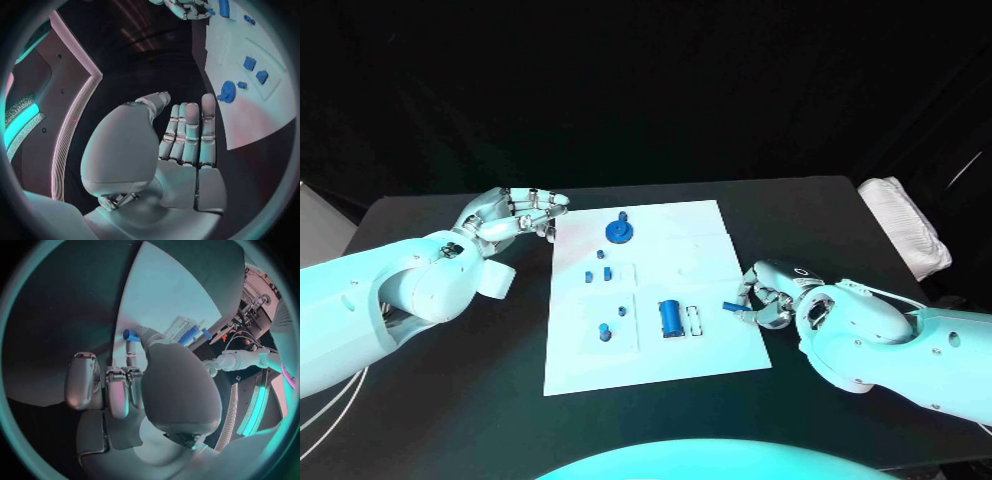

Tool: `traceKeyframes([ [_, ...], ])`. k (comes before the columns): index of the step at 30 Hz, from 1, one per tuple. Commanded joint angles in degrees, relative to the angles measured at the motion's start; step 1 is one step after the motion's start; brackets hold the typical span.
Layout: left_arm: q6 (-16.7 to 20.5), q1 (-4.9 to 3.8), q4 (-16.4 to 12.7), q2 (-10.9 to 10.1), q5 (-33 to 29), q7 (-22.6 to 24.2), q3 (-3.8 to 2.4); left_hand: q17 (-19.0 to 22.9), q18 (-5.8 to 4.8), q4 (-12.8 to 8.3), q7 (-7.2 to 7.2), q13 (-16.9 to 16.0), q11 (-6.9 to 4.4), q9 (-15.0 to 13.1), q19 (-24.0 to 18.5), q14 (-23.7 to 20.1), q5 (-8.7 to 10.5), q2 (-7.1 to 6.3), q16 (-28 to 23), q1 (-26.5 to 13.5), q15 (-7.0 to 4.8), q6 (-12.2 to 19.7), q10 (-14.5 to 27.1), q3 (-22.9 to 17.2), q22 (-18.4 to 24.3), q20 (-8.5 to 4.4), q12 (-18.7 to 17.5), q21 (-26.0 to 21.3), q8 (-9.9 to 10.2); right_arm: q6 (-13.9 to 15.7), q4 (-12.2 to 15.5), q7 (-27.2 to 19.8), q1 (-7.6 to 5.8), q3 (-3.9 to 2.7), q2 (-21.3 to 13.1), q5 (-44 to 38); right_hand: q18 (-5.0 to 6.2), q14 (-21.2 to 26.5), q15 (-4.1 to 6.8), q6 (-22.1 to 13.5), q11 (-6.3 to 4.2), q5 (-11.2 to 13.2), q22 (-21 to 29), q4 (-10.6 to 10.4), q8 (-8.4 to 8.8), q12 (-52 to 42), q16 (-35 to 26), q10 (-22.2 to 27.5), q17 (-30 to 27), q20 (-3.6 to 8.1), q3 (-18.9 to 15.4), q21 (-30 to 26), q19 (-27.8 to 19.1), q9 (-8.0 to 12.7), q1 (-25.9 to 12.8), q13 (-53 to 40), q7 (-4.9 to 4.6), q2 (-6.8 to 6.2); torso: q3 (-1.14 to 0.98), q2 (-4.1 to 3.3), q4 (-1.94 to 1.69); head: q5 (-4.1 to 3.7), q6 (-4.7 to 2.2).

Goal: Assemble the parts on the task board

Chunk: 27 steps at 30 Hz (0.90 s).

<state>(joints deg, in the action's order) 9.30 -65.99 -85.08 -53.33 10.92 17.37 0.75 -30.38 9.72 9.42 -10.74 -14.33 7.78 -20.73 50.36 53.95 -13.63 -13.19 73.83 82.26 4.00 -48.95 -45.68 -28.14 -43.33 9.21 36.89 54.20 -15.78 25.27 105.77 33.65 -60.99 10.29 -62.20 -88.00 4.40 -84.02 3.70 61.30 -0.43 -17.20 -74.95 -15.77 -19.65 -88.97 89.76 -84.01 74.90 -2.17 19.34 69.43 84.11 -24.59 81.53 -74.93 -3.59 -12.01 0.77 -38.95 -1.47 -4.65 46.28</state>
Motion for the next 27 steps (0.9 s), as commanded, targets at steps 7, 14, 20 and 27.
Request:
traceKeyframes([
  [7,-1.05,0.03,-0.2,0.04,-0.08,0.36,-0.03,-0.02,0.8,0.15,0.12,0.07,-0.09,0.03,0.05,-0.4,-0.1,0.44,0.32,0.25,-0.03,0.11,0.49,0.06,0.06,0.37,0.1,-0.29,-0.19,1.66,2.59,2.54,0.2,0.52,-0.84,1.23,-0.8,-5.98,0.71,0.46,-0.47,-5.21,-6.0,3.46,-1.13,-0.76,0.24,-5.87,15.1,0.49,7.67,0.46,1.31,-1.29,-3.39,-14.94,0.18,-1.91,0.06,0.05,0.03,0.04,-0.19],
  [14,-1.07,0.03,-0.21,0.1,-0.08,0.34,-0.03,-0.02,0.8,0.15,0.12,0.07,-0.09,0.03,0.05,-0.4,-0.1,0.44,0.32,0.25,-0.03,0.11,0.49,0.06,0.06,0.37,0.1,-0.29,-0.19,5.57,5.0,1.48,-1.2,0.46,-1.33,5.13,-0.9,-5.98,0.78,0.22,-0.52,-6.94,-6.4,4.33,-1.77,-1.03,0.24,-5.99,15.1,0.57,9.6,1.0,1.51,-2.0,-5.74,-15.07,0.28,-2.11,0.04,0.01,-0.03,0.04,-0.29],
  [20,-1.07,0.03,-0.3,0.08,-0.08,0.33,-0.03,-0.02,0.8,0.15,0.12,0.07,-0.09,0.03,0.05,-0.4,-0.1,0.44,0.32,0.25,-0.03,0.11,0.49,0.06,0.06,0.37,0.1,-0.29,-0.19,7.84,5.94,0.5,-1.51,0.45,-0.58,12.73,-0.85,-5.98,0.8,0.18,-0.54,-6.85,-6.29,4.42,-1.88,-1.03,0.24,-5.99,15.1,0.58,9.78,0.7,1.46,-2.12,-6.26,-15.07,0.31,-2.21,0.01,-0.1,0.02,0.06,-0.36],
  [27,-1.08,0.03,-0.38,0.06,-0.08,0.31,-0.03,-0.02,0.8,0.15,0.12,0.07,-0.09,0.03,0.05,-0.4,-0.1,0.44,0.32,0.25,-0.03,0.11,0.49,0.06,0.06,0.37,0.1,-0.29,-0.19,9.36,5.73,-0.5,-1.35,0.45,1.53,20.31,-0.79,-5.98,0.81,0.06,-0.55,-6.86,-6.18,4.43,-2.04,-1.03,0.24,-5.99,15.1,0.59,9.99,0.33,1.39,-2.33,-7.47,-15.07,0.32,-2.25,-0.01,-0.1,-0.04,-0.15,-0.28],
])
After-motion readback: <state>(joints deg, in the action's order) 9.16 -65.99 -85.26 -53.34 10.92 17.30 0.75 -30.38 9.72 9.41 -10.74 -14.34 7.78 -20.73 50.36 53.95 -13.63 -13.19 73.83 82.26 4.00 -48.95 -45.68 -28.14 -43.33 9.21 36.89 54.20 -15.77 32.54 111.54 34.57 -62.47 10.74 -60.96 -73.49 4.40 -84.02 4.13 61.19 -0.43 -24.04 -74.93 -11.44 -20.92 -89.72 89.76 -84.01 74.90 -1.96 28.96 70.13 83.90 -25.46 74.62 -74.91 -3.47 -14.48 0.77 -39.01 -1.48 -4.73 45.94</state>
